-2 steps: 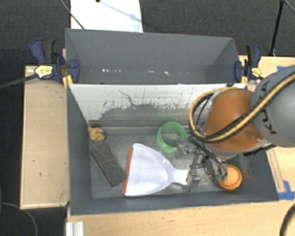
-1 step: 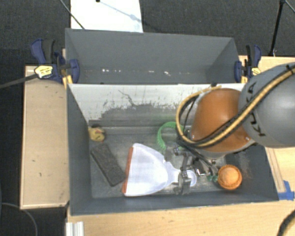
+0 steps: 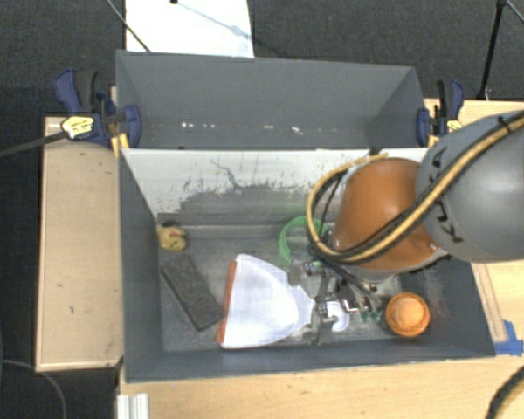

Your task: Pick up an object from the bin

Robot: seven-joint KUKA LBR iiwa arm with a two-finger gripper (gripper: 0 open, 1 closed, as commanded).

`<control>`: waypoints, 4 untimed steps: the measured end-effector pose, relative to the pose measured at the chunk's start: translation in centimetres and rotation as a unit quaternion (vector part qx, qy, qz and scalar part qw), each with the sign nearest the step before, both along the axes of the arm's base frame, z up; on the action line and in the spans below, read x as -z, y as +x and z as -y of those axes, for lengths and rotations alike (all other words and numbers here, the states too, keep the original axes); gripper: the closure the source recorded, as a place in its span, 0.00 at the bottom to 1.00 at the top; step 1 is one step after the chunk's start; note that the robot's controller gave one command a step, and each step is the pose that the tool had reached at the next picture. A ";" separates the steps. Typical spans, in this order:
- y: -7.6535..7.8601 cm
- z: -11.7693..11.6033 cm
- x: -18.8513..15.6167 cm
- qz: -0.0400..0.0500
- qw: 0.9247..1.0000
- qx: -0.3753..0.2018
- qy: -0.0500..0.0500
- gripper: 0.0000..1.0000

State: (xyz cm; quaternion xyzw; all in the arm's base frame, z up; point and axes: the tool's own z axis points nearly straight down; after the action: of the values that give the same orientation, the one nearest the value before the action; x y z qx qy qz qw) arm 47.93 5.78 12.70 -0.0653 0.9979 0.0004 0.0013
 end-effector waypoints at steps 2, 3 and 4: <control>-0.3 0.6 5.7 -0.002 0.999 0.039 -0.001 1.00; -0.3 0.6 5.7 -0.002 0.999 0.039 -0.001 1.00; -0.4 0.6 5.3 -0.003 0.999 0.039 -0.001 1.00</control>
Offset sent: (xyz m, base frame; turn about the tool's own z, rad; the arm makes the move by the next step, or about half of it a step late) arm -0.0025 -0.0063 -0.0570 0.0773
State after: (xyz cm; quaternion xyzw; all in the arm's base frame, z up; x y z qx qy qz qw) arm 47.57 5.14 7.45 -0.0258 0.9997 0.0000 -0.0019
